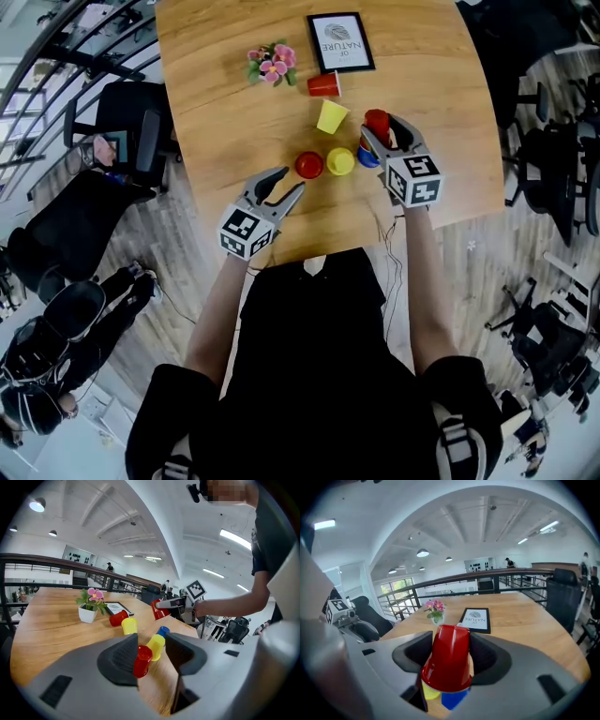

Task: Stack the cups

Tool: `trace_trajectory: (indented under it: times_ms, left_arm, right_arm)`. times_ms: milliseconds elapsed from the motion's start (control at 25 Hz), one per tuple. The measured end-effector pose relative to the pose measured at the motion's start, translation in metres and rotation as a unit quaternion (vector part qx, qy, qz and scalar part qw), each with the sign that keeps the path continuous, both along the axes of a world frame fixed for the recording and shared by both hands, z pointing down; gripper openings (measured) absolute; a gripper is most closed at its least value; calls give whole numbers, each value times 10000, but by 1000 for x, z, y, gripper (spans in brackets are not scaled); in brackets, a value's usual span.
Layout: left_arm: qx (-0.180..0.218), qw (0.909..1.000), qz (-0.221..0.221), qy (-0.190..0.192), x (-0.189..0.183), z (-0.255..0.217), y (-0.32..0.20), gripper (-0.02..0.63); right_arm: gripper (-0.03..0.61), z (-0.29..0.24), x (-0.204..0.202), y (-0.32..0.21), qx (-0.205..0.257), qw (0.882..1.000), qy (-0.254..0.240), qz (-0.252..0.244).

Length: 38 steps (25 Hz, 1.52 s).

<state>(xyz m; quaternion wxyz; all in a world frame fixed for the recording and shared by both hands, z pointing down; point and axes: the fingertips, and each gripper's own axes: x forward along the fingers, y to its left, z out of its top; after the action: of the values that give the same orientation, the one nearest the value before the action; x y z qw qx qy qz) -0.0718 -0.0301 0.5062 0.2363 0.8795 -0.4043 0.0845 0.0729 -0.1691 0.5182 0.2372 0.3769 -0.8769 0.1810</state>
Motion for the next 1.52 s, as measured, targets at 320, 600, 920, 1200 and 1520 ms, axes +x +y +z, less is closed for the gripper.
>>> trace_trajectory:
  times_ms: [320,600,920,1200,1520]
  left_arm:
    - [-27,9999,158,11,0,1,8,201]
    - [-121,9994,325,-30,0,9,17,202]
    - [-244,9982,539,-111,4,25,24,202]
    - [-258,9976,631,-140,5,34,28,201]
    - [-273,9973,662,-151,3,41,29,202]
  right_arm:
    - [264,-15,-40,43,670,9960,-536,-242]
    - [264,-10,-63,72,982,9927,-665,-231]
    - [264,7,-77,87,1122,9908,-728,-200]
    - [264,-2,-88,86,1685,9820,-843,-93]
    - [265,1,-92,87,1956,9763,-929,5]
